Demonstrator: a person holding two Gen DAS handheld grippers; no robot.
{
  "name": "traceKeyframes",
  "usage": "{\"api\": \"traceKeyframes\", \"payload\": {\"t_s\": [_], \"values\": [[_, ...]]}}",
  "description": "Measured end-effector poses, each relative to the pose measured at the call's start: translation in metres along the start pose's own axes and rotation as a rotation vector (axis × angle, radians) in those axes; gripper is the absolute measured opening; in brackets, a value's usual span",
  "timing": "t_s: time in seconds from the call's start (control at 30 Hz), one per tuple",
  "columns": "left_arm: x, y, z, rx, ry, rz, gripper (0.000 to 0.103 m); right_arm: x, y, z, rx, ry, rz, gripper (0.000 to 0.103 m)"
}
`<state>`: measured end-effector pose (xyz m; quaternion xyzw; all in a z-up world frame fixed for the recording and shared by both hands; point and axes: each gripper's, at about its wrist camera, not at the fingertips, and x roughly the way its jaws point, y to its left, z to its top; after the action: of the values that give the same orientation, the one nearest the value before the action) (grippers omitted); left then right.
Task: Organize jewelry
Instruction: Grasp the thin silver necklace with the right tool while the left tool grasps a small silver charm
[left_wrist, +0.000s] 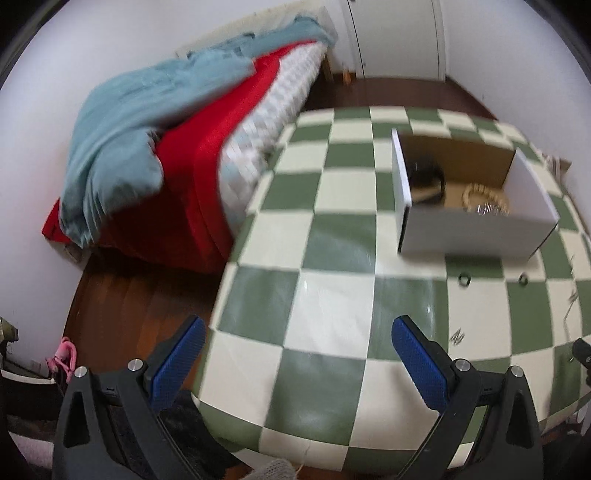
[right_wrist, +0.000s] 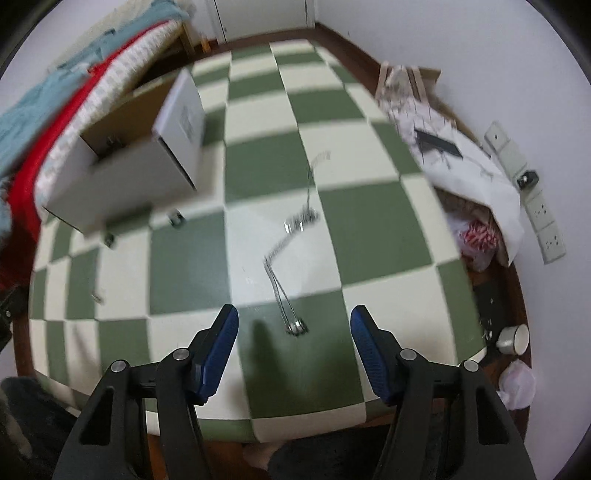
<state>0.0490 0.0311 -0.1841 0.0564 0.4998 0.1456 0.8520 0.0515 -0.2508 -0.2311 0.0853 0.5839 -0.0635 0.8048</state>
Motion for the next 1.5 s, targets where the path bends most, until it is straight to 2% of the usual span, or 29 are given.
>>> {"api": "traceKeyframes", "payload": {"t_s": [0.07,0.1,0.13,0.17,0.2,0.37,0.53,0.73,0.8,0.87,0.9,0.97,1.07,1.27,1.5], "values": [[0.007,-0.006,-0.003,0.008,0.020,-0.007,0.103,0.010,0.002,-0.006,-0.022,0.004,-0.039,0.054],[0.010,-0.009,-0.004,0.014,0.029,-0.013,0.103,0.009,0.004,-0.008,-0.040,-0.014,-0.054,0.040],[0.012,-0.013,-0.005,0.017,0.033,-0.022,0.103,0.009,0.006,-0.009,-0.050,-0.028,-0.059,0.033],[0.013,-0.017,-0.005,0.022,0.037,-0.036,0.103,0.009,0.007,-0.009,-0.051,-0.036,-0.058,0.017],[0.014,-0.020,-0.005,0.027,0.041,-0.046,0.103,0.010,0.008,-0.009,-0.053,-0.041,-0.066,0.012],[0.020,-0.055,-0.008,0.100,0.058,-0.118,0.103,0.012,0.004,-0.008,-0.036,-0.055,-0.057,0.012],[0.029,-0.084,-0.013,0.171,0.064,-0.151,0.100,0.008,0.003,-0.003,-0.025,-0.048,-0.050,0.012],[0.027,-0.098,-0.017,0.202,0.048,-0.192,0.072,0.008,0.001,-0.002,-0.021,-0.046,-0.047,0.012],[0.025,-0.101,-0.017,0.203,0.039,-0.215,0.058,0.008,0.001,-0.002,-0.022,-0.047,-0.047,0.012],[0.024,-0.102,-0.016,0.202,0.035,-0.237,0.039,0.008,0.000,-0.001,-0.020,-0.046,-0.046,0.012],[0.024,-0.103,-0.015,0.201,0.034,-0.242,0.036,0.008,0.000,-0.001,-0.020,-0.046,-0.046,0.012],[0.022,-0.106,-0.016,0.205,0.032,-0.250,0.019,0.008,0.000,-0.001,-0.019,-0.045,-0.045,0.012],[0.021,-0.108,-0.018,0.208,0.033,-0.260,0.006,0.008,0.001,-0.001,-0.018,-0.045,-0.045,0.012],[0.019,-0.105,-0.020,0.208,0.027,-0.270,0.006,0.004,-0.002,-0.001,0.006,-0.056,-0.018,0.012],[-0.001,-0.096,-0.009,0.200,-0.007,-0.295,0.006,-0.043,-0.004,0.011,0.028,-0.142,0.064,0.012]]}}
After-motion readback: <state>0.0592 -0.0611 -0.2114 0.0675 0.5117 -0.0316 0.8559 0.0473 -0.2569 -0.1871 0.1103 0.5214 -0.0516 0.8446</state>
